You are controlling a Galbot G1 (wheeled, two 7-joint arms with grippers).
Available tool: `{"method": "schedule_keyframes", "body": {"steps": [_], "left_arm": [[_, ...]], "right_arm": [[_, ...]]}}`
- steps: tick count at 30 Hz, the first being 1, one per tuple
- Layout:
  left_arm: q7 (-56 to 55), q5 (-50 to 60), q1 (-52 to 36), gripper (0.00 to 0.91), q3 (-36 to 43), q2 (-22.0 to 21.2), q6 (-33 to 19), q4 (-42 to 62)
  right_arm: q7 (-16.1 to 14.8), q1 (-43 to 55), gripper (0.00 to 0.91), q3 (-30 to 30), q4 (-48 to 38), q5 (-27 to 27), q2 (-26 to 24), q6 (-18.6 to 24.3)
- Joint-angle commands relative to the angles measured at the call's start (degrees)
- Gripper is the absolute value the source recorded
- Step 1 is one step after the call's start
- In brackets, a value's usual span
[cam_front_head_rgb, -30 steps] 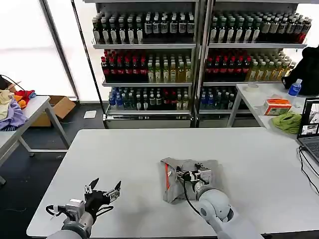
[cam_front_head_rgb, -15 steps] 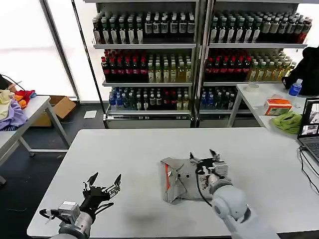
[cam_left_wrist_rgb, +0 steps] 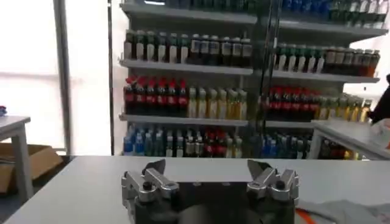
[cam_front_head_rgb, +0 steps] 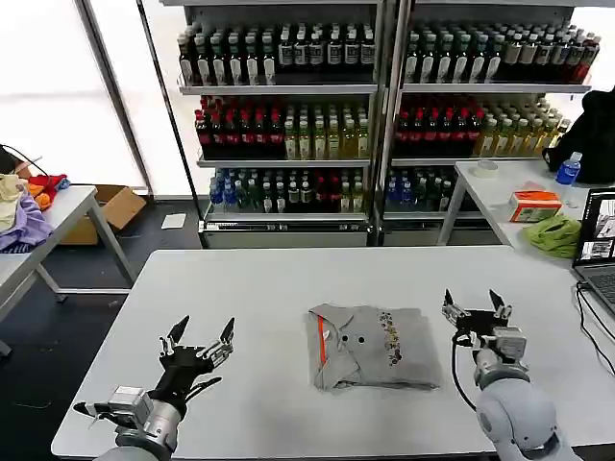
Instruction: Fold and organize the clothes.
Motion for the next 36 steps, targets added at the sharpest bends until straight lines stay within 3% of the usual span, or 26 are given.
{"method": "schedule_keyframes", "body": {"steps": [1, 36], "left_arm": [[0.7, 1.5, -0.4, 0.907, 0.1, 0.3, -1.4, 1.9], [2.6, 5.3, 0.2, 0.907, 0.8, -0.7, -2.4, 1.5]], "right_arm": [[-0.4, -5.5, 0.907, 6.7, 1.3, -2.6, 3.2, 1.9], [-0.4, -7.3, 0.907, 6.2, 2.9, -2.6, 2.9, 2.0]]}}
